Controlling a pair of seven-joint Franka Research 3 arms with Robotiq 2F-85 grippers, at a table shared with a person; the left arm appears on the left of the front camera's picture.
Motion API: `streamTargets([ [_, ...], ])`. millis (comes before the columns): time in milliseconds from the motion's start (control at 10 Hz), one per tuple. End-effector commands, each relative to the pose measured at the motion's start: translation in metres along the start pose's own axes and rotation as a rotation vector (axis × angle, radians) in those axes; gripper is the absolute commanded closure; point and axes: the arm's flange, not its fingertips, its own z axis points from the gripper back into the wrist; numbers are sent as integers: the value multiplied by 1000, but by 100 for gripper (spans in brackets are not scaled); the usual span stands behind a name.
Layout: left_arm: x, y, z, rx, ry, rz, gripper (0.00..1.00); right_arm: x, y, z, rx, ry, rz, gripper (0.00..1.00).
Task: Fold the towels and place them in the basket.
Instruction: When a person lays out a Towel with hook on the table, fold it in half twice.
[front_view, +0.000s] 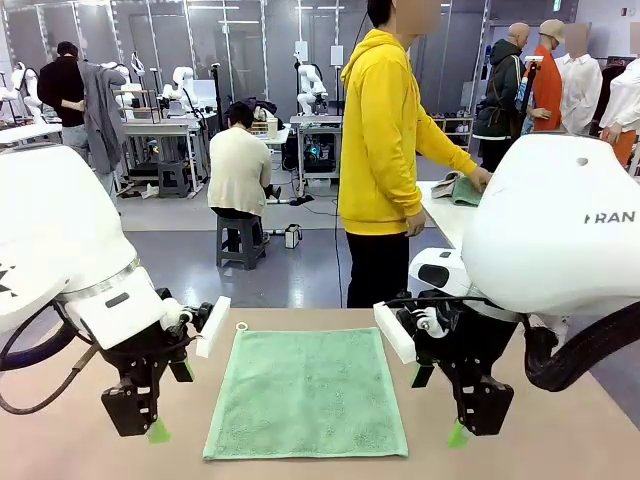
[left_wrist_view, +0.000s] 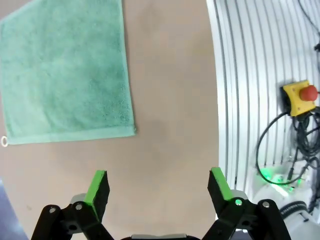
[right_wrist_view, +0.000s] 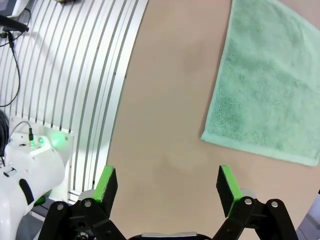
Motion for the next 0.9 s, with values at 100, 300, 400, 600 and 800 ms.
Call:
streamTargets([
  [100, 0, 0, 0, 0, 0, 0, 0, 0, 0, 0, 0, 0, 0, 0],
  [300, 9, 16, -40, -55, 2, 53, 0, 27, -20, -30, 26, 28, -13, 0],
  [400, 7, 26, -65, -54, 26, 80, 0, 28, -26, -44, 40, 62, -54, 0],
  [600, 9, 27, -91, -100, 21, 103, 0, 26, -30, -65, 68, 74, -115, 0],
  [800, 6, 27, -108, -98, 42, 134, 0, 21, -34, -87, 56, 86, -166, 0],
])
